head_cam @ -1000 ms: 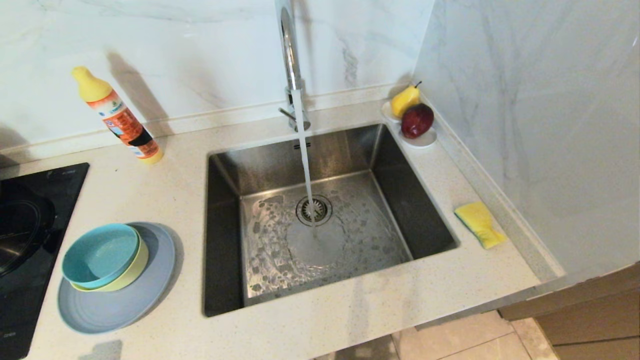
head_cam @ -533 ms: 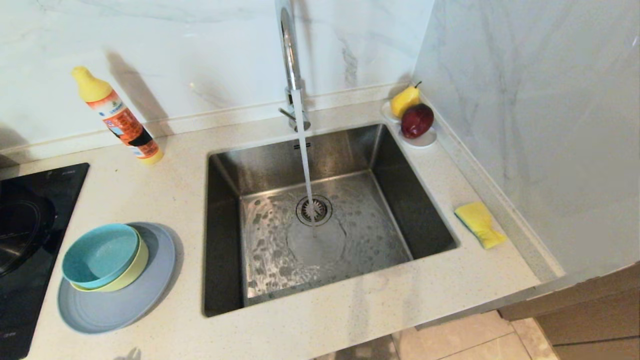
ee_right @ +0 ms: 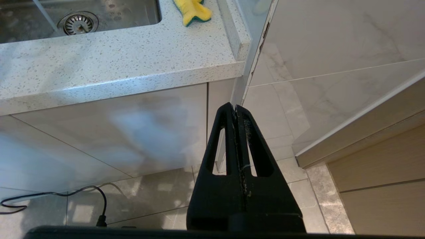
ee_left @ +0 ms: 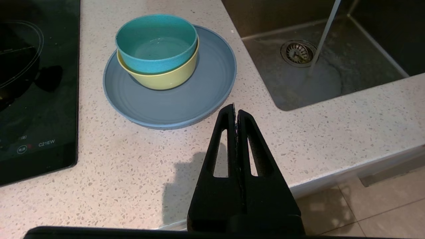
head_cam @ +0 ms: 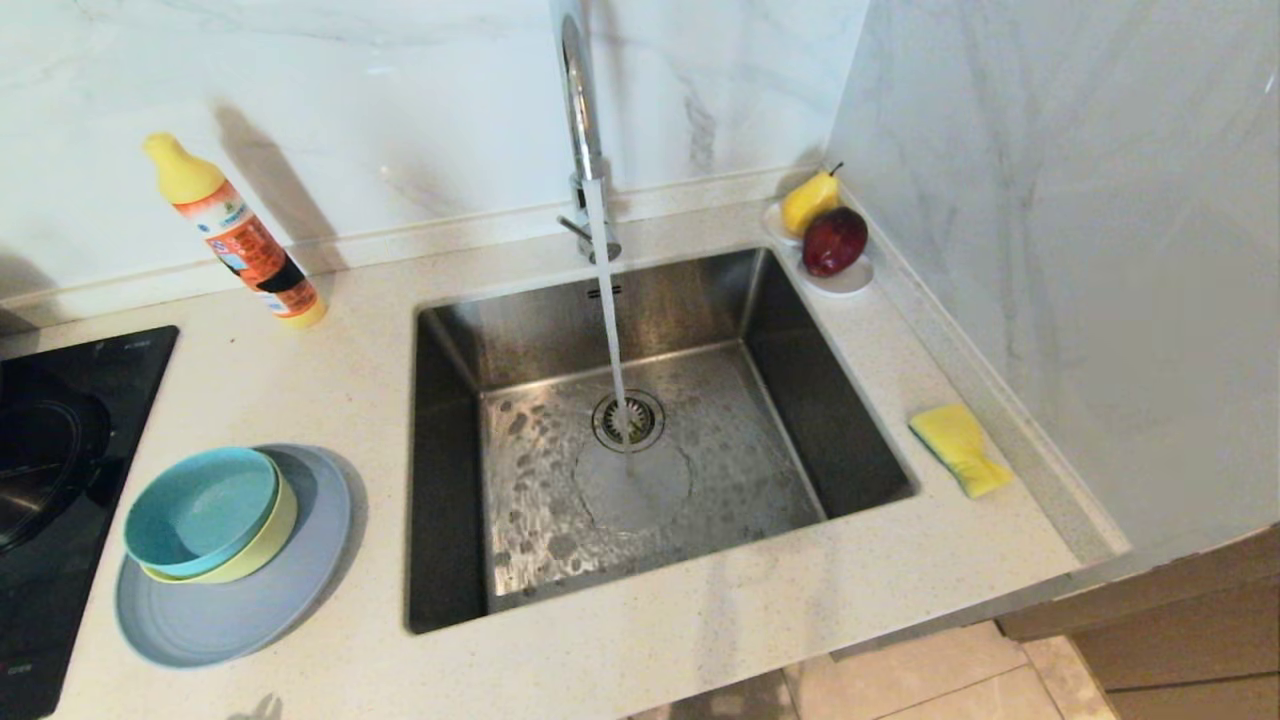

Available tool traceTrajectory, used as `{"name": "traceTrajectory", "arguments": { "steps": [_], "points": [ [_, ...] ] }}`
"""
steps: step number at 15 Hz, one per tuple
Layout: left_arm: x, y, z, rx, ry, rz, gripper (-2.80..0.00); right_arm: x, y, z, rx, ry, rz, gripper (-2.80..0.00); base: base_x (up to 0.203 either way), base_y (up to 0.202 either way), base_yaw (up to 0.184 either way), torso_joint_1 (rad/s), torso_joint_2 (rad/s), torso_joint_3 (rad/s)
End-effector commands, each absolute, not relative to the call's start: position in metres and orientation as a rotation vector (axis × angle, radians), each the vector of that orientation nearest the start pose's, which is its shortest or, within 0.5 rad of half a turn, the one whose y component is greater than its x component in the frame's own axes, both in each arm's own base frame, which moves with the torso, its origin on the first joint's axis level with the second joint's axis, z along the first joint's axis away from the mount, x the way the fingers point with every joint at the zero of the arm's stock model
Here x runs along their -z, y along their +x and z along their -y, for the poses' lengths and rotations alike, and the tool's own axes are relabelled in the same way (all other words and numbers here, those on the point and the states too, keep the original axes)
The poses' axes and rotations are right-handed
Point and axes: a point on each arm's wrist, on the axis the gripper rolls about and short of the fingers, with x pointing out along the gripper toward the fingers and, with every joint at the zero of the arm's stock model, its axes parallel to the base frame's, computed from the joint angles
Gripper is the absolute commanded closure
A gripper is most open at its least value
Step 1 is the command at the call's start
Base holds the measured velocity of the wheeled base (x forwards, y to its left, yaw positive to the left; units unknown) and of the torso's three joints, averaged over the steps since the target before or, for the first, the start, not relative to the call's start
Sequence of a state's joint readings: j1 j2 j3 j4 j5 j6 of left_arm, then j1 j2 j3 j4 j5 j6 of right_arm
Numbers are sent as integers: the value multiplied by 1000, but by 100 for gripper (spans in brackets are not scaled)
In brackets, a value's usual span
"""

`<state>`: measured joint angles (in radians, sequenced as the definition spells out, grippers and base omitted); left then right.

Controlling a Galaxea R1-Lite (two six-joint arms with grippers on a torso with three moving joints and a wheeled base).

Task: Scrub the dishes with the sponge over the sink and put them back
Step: Pick up a bowl and the sponge

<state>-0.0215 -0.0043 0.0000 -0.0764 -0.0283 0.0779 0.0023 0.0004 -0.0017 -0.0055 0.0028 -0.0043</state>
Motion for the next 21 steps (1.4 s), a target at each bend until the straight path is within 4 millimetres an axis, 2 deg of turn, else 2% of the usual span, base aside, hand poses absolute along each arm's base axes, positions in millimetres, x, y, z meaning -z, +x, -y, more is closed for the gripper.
{"name": "traceTrajectory", "arguments": {
  "steps": [1,6,10,12,14,17,21],
  "points": [
    [-74,-21,0,49,78,47,0,-77,-23,0,-5,-5,8,0,0,0,0,0,0,0],
    [-74,-21,0,49,78,46,0,-76,-23,0,-5,-9,7,0,0,0,0,0,0,0],
    [-74,-21,0,49,78,46,0,-76,-23,0,-12,-76,5,0,0,0,0,0,0,0],
    [-74,-21,0,49,78,46,0,-84,-26,0,-12,-103,14,0,0,0,0,0,0,0],
    [-74,-21,0,49,78,46,0,-113,-35,0,-15,-110,63,0,0,0,0,0,0,0],
    [-74,-21,0,49,78,46,0,-173,-55,-2,-83,-125,132,0,0,0,0,0,0,0],
    [-74,-21,0,49,78,46,0,-230,-28,-5,-152,-186,44,0,0,0,0,0,0,0]
  ]
}}
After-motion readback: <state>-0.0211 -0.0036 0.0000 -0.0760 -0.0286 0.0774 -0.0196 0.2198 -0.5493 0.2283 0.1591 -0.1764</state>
